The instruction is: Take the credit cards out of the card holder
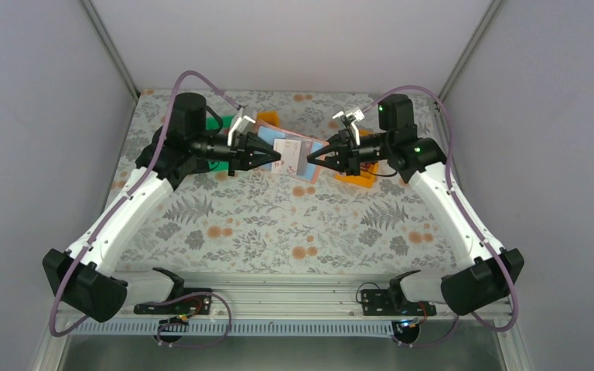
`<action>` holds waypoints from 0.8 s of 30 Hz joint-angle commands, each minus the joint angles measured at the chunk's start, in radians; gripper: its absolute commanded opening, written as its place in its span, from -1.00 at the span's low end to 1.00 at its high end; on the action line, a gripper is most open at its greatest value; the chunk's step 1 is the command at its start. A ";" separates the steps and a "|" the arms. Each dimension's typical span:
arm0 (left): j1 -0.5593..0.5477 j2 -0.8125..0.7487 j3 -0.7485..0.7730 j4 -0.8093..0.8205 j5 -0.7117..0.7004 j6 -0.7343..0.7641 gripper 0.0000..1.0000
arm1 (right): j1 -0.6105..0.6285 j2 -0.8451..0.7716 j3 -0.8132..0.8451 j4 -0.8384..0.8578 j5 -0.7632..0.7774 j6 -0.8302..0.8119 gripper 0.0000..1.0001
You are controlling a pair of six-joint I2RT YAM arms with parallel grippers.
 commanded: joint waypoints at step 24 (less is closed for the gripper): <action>0.464 -0.044 -0.306 0.219 -0.251 -0.733 -0.95 | -0.152 0.032 -0.318 0.076 0.152 0.247 -0.92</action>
